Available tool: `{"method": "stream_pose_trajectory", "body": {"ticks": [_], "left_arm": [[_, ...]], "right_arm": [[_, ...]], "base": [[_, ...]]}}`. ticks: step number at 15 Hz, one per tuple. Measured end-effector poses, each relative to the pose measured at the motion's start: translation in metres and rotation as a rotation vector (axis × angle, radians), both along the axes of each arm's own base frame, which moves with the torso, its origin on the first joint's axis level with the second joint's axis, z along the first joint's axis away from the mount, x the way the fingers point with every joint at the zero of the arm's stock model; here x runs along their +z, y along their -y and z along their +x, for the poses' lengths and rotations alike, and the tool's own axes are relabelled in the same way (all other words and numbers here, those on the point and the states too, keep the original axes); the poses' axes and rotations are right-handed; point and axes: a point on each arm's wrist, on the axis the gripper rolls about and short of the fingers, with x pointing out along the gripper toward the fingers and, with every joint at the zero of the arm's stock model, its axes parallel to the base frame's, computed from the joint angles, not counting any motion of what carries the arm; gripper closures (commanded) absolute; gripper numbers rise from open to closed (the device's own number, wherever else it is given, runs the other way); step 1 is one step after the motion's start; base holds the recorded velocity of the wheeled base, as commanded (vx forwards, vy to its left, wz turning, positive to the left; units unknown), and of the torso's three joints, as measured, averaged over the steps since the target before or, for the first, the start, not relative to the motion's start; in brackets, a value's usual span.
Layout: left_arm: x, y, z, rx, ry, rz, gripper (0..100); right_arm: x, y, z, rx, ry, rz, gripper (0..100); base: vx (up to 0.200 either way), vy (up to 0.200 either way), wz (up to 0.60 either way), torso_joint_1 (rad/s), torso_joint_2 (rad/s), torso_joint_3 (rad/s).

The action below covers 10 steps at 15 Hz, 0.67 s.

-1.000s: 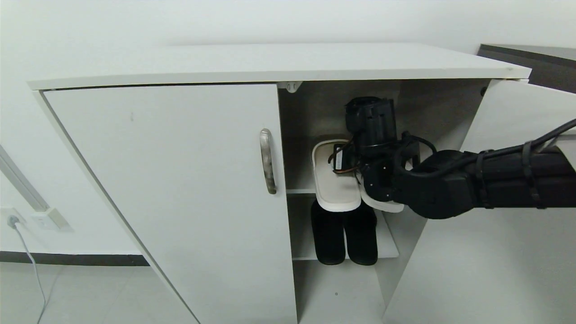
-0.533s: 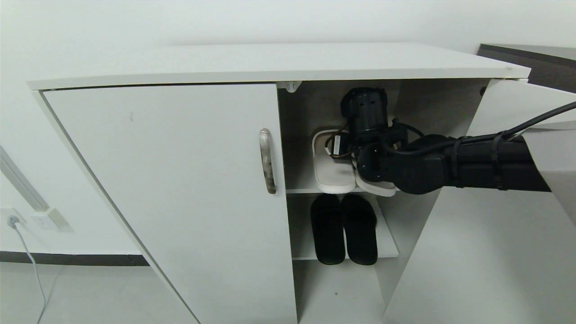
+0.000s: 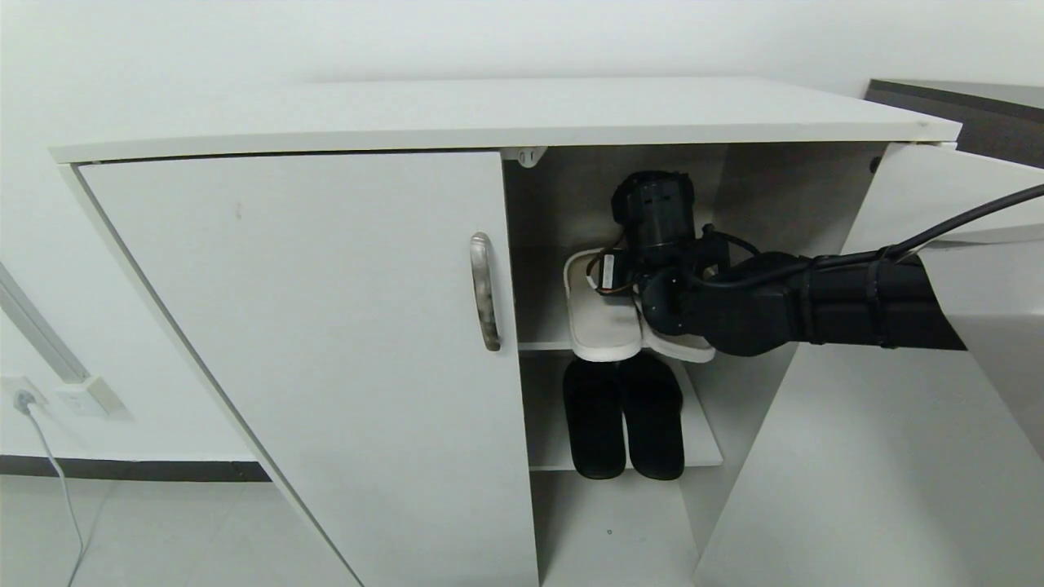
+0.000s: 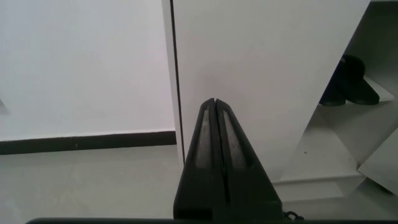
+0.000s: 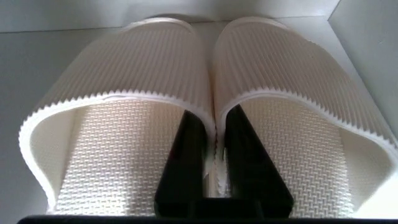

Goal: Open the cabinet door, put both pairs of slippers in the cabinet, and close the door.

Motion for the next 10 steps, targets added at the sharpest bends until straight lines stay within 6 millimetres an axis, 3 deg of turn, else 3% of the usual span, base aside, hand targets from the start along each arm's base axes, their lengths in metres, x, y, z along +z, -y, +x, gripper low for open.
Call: {"method": "stream_pose_trajectory", "body": {"ticks": [6,10], "left_arm": [[0.000,0.000,0.000,0.003,0.000,0.000,100],[0.000,0.000,0.000,0.003,0.000,-0.001,100]], "right_arm": [[-0.007,0.001,-0.010,0.012,-0.028,-0.018,0],[0.003,0.003,-0.035,0.055,-0.035,-0.019,0]], "base": [[0.000,0.000,0.00,0.000,0.00,0.000],[0.000,0.000,0.00,0.000,0.00,0.000]]}}
